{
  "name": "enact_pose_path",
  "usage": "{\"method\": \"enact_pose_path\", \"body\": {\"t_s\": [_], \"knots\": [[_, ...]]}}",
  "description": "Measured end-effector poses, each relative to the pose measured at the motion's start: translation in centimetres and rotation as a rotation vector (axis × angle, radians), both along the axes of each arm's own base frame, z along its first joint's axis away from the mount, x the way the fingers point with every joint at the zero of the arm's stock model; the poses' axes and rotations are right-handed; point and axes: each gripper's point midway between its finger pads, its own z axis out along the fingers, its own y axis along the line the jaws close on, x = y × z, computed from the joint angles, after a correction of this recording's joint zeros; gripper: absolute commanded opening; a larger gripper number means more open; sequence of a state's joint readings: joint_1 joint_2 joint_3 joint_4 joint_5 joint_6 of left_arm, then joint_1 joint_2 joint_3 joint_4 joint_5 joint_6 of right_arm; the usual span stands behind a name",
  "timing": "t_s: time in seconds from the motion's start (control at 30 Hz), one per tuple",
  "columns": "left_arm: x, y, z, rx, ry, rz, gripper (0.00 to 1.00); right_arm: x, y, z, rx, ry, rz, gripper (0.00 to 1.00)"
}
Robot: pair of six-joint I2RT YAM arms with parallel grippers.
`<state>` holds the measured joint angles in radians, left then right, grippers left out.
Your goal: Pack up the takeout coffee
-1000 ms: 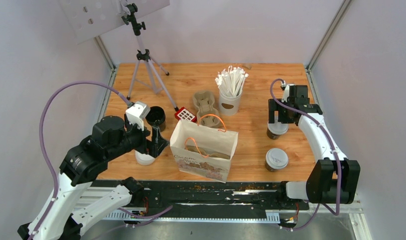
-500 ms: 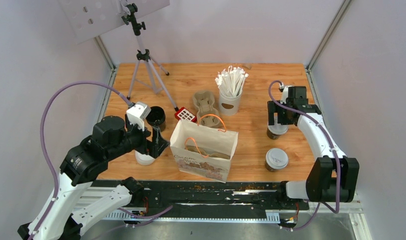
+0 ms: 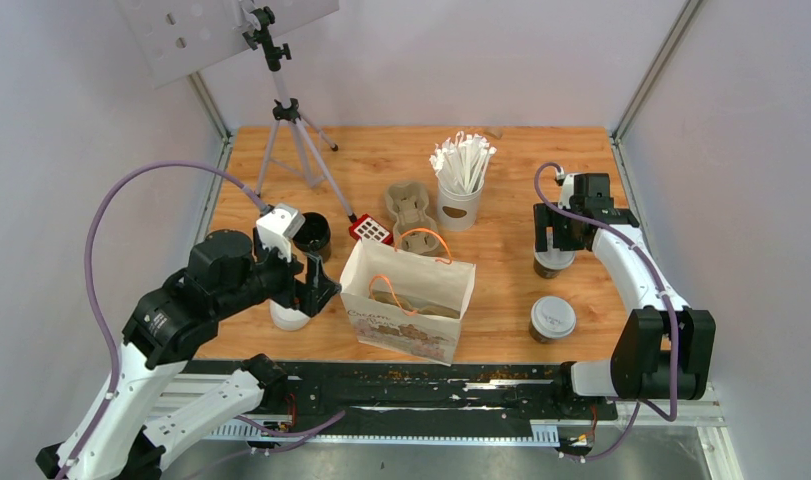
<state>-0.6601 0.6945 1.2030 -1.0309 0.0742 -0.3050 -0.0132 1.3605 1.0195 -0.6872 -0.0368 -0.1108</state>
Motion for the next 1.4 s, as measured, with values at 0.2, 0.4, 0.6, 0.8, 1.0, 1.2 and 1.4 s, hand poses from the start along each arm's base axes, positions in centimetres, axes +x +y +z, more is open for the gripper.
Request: {"method": "enact_pose_path", "body": {"t_s": [0.2, 0.4, 0.6, 0.8, 1.0, 1.2, 1.4], "knots": [[0.1, -0.1, -0.6, 0.023, 0.026, -0.005, 1.00, 0.0, 0.0, 0.0, 0.001, 0.000, 0.001, 0.83], [-0.2, 0.1, -1.0, 0.036, 0.041, -0.006, 1.00, -0.1, 0.0, 0.0, 0.001, 0.003, 0.000, 0.87], [-0.2, 0.1, -1.1, 0.037, 0.043, -0.006, 1.00, -0.2, 0.0, 0.0, 0.002, 0.006, 0.001, 0.90], [-0.2, 0.1, -1.1, 0.037, 0.043, -0.006, 1.00, -0.3, 0.1, 0.0, 0.005, 0.013, 0.003, 0.91], [-0.2, 0.1, -1.0, 0.036, 0.042, -0.006, 1.00, -0.5, 0.2, 0.2, 0.008, 0.022, 0.005, 0.91], [-0.2, 0.1, -0.8, 0.032, 0.038, -0.006, 1.00, -0.4, 0.3, 1.0, 0.007, 0.008, 0.008, 0.91], [-0.2, 0.1, -0.7, 0.032, 0.037, -0.006, 1.00, -0.4, 0.3, 1.2, 0.005, 0.002, 0.008, 0.91]]}}
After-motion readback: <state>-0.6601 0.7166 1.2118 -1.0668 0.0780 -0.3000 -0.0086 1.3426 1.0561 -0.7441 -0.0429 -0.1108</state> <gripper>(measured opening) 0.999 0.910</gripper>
